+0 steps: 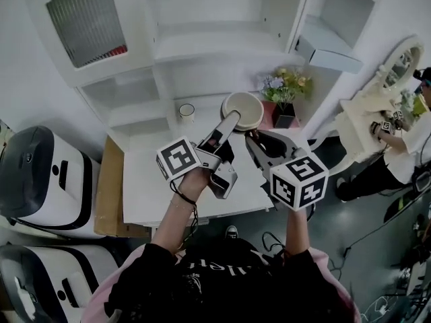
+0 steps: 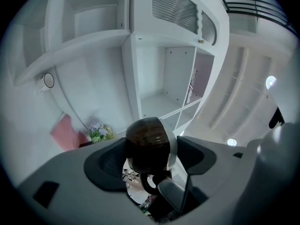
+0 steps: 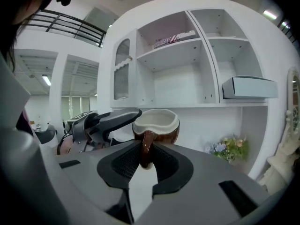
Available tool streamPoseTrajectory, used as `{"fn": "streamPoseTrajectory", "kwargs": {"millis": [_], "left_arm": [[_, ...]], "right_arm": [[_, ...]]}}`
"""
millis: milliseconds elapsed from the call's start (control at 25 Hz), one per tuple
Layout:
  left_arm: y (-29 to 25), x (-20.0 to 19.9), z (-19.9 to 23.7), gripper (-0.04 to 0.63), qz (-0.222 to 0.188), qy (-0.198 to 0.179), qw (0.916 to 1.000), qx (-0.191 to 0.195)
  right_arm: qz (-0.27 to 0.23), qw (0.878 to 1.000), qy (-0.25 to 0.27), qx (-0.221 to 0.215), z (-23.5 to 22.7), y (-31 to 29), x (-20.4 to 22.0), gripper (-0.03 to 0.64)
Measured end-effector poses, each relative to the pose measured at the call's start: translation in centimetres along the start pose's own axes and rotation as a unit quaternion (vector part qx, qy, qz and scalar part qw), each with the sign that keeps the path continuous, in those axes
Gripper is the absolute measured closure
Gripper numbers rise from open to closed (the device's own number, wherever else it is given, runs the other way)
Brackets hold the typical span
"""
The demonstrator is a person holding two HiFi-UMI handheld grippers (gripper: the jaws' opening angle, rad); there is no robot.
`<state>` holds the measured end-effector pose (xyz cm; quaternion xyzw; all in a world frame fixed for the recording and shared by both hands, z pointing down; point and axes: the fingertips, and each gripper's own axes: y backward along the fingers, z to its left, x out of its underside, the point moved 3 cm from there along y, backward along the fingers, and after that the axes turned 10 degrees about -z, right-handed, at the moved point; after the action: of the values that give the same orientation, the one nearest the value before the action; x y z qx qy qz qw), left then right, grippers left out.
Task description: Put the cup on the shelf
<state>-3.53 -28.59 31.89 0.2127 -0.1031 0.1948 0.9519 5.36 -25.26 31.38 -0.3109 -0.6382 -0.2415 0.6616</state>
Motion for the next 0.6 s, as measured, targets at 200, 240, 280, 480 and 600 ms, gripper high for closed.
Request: {"fn": "streamPoseTrajectory", "kwargs": {"millis": [200,240,280,480,600], "left_arm": [[-6.1,-0.2,0.3,0.255,-0.033,-0.016,0.9993,-0.003],[-7.1,-0.4,0.2,0.255,-0.04,-0.021,0.999,-0.002],[-8.0,-0.6,0.1,0.255,-0.047,-0.026,0.9986,-0.002],[-11.9,-2.2,-1.0,0.255,-0.066,-0.041,0.997,-0.001],[-14.0,-3.4,-1.8,0.255,-0.068,-0.045,0.9967,0.0]], "right_arm": [[-0.007,0.999,0.024,-0.04,-6.1,-2.0,-2.5,0.525],[-0.009,0.998,0.028,-0.048,-7.0,-2.3,-3.0,0.525],[-0.011,0.998,0.034,-0.056,-7.8,-2.7,-3.6,0.525],[-0.028,0.994,0.058,-0.085,-10.8,-4.7,-6.7,0.523],[-0.038,0.993,0.068,-0.094,-12.0,-5.9,-8.6,0.522]]}}
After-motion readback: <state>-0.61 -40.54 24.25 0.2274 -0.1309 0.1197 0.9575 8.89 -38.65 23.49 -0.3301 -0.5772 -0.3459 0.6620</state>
